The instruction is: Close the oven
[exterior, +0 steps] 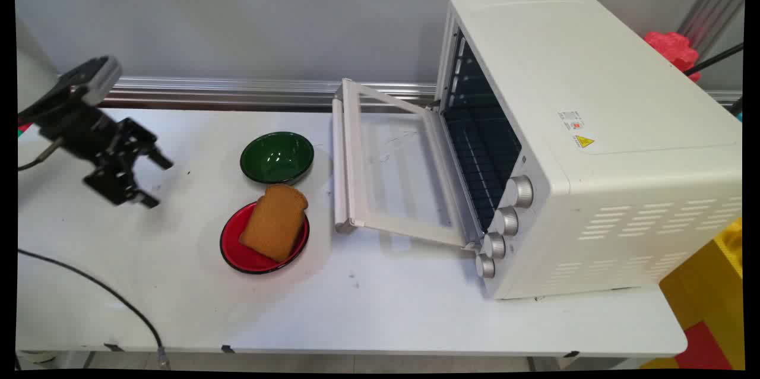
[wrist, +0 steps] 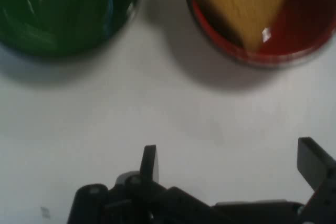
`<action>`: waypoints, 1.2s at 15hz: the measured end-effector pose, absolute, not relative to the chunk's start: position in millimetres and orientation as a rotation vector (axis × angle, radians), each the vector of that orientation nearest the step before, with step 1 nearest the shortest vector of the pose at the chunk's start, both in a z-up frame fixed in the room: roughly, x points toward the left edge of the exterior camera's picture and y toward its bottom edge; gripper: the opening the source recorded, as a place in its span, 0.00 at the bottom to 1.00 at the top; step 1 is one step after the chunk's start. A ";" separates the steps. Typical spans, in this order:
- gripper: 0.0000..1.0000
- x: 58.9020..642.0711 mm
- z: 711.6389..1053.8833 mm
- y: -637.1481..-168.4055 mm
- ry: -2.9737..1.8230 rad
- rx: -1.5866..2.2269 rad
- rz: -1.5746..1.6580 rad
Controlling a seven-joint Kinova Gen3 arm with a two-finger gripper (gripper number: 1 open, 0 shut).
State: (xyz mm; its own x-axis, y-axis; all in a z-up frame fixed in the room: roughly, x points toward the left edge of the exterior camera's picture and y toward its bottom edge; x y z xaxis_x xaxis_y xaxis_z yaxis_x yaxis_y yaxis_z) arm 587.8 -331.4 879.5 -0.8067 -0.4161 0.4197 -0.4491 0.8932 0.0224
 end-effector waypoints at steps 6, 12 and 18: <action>1.00 552.1 895.7 -373.9 -2.431 0.620 0.192; 1.00 526.2 900.9 -403.8 -2.323 0.586 0.216; 0.00 518.6 896.5 -418.9 -2.341 0.542 0.197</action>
State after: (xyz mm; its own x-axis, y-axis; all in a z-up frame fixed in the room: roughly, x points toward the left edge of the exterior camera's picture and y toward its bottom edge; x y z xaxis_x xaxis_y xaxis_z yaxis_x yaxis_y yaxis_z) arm 518.6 -418.9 896.5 -0.6564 -0.3260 0.6804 -0.4354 0.9002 0.0113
